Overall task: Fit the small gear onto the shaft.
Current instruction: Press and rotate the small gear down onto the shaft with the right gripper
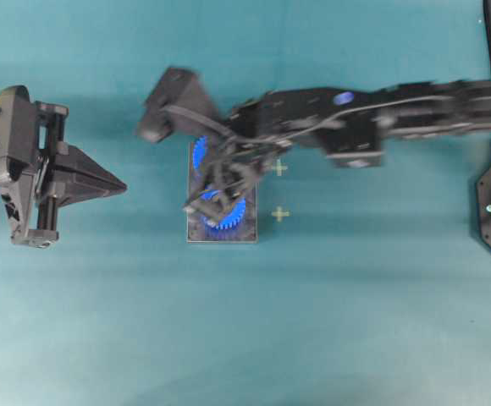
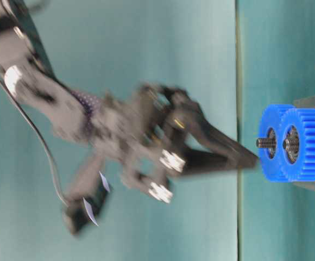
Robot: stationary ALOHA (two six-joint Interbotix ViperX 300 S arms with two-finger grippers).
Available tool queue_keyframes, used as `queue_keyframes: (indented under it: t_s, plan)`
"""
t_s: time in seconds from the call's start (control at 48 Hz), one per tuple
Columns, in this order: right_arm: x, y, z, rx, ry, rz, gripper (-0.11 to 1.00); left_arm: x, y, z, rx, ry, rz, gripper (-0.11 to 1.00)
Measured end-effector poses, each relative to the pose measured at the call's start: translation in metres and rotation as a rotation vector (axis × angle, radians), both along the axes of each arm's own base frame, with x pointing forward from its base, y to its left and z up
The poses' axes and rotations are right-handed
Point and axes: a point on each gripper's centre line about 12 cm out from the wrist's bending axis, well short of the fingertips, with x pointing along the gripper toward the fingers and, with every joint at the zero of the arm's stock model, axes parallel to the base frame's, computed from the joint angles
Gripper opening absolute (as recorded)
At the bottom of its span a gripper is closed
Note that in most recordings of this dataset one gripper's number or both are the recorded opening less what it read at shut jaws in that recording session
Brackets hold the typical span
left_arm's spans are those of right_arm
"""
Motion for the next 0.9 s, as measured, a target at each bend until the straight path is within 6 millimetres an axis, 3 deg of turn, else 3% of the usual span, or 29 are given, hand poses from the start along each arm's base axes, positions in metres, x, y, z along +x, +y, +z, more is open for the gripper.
queue_keyframes:
  t_s: [0.271, 0.5, 0.75, 0.896]
  plan:
    - [-0.004, -0.002, -0.013, 0.005, 0.053, -0.002, -0.01, 0.0, 0.0, 0.0, 0.0, -0.002, 0.0, 0.0]
    - [-0.029, -0.003, -0.014, 0.012, 0.096, -0.013, -0.01, 0.0, 0.0, 0.0, 0.0, 0.0, 0.0, 0.0]
    - [-0.059, 0.024, -0.014, 0.058, 0.14, -0.019, -0.01, -0.001, 0.0, -0.001, 0.0, 0.0, 0.0, 0.0]
    - [-0.059, 0.035, -0.009, 0.061, 0.113, -0.029, -0.01, -0.001, 0.0, -0.003, 0.0, 0.006, 0.0, 0.0]
